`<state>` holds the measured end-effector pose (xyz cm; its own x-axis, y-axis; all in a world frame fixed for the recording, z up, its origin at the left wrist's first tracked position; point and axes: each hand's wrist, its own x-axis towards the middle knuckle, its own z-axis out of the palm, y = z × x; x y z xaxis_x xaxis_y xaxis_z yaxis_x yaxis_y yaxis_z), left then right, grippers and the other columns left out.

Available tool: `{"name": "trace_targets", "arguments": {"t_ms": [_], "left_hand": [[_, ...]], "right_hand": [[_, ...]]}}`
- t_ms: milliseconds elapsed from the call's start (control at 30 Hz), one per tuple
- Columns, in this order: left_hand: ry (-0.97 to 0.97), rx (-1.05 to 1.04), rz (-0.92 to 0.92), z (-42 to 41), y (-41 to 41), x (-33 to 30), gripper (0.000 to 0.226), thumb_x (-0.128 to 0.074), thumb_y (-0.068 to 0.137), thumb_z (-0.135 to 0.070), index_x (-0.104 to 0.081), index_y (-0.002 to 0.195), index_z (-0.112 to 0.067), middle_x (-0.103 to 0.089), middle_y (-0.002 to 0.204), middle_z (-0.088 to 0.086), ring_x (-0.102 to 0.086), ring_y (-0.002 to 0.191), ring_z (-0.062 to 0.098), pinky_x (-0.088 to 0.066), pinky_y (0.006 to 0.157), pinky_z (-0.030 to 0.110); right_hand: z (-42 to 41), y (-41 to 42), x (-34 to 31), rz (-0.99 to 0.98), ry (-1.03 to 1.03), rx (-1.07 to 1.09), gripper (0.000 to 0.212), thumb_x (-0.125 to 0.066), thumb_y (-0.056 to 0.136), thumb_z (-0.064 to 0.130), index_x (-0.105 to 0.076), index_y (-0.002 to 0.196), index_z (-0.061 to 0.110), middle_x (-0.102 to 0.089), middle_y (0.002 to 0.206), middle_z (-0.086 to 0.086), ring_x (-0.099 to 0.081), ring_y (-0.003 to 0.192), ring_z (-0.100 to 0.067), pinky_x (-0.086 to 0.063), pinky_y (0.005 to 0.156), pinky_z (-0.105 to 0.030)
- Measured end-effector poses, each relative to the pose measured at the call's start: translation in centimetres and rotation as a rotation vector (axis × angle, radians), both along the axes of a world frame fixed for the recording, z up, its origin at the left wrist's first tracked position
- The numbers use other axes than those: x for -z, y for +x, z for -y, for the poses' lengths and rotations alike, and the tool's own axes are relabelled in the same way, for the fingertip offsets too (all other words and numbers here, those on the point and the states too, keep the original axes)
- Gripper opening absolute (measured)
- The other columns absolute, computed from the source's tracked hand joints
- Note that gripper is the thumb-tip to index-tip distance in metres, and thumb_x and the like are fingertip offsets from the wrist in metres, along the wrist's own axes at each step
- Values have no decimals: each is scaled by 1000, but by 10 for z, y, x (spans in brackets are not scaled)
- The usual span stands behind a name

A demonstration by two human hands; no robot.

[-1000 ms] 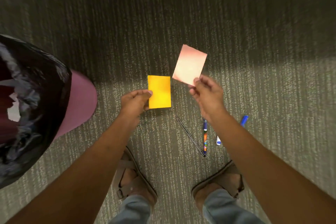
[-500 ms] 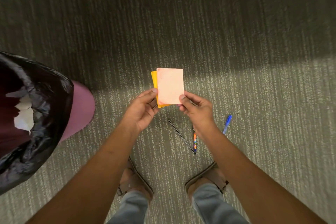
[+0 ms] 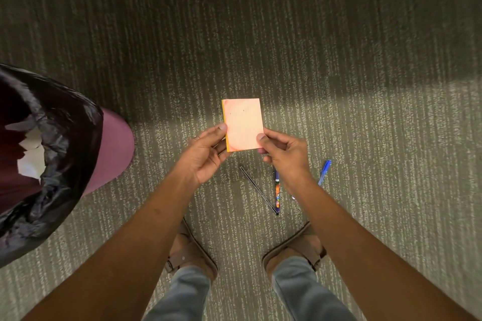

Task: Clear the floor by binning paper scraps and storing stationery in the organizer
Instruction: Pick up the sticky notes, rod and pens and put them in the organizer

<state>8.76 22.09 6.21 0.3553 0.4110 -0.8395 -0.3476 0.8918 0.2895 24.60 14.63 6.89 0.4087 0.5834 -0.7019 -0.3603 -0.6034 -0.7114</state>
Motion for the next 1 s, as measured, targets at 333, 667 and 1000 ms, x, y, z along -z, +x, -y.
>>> {"name": "trace_targets", "arguments": {"t_ms": [333,667,1000], "left_hand": [[-5,-13,8,-1,4,6,18,-66,78,-6,-64,96,-7,-73,95,9,-72,81,16,-60,62,25],[95,185,-269,-7,6,10,31,-70,79,-1,-62,108,-10,-74,100,12,-73,87,25,-61,69,35],[212,335,-452,-5,17,8,23,-71,78,5,-64,99,-3,-71,98,12,-71,86,25,-59,58,27]], "right_hand": [[-1,4,8,23,-33,13,32,-76,80,8,-71,111,14,-72,107,-6,-71,94,-16,-59,74,-29],[0,9,9,-5,-53,92,25,-74,79,-1,-72,103,5,-73,104,-7,-71,95,-19,-60,72,-27],[22,22,21,-59,-138,101,19,-75,82,20,-72,100,14,-75,98,-5,-72,89,-17,-59,77,-30]]}}
